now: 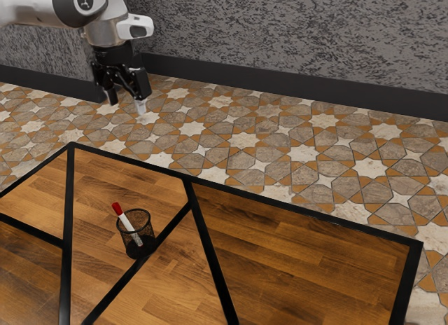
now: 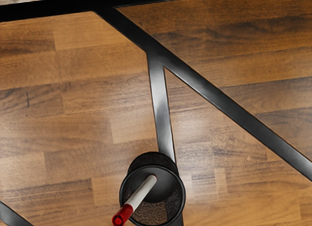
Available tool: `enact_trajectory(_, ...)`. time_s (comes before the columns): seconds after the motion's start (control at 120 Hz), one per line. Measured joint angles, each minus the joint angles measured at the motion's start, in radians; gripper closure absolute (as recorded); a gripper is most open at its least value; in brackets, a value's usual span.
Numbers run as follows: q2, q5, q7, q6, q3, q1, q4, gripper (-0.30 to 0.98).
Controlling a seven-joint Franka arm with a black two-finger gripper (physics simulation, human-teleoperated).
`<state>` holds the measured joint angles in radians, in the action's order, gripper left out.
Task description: Take the marker out of the pen holder and place it to the left of the pen holder.
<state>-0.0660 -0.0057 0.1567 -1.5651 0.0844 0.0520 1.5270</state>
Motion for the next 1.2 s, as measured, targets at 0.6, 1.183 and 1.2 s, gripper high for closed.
enact_trajectory(0.6,0.243,-0.109,0.033,-0.205,0.001,-0.166,0.564,0.0)
enact_trajectory(1.183,0.179,-0.151,0.002,-0.619,0.002,-0.166,0.824,0.0)
enact_trajectory(1.2,0.177,-0.153,0.002,-0.626,0.002,-0.166,0.824,0.0)
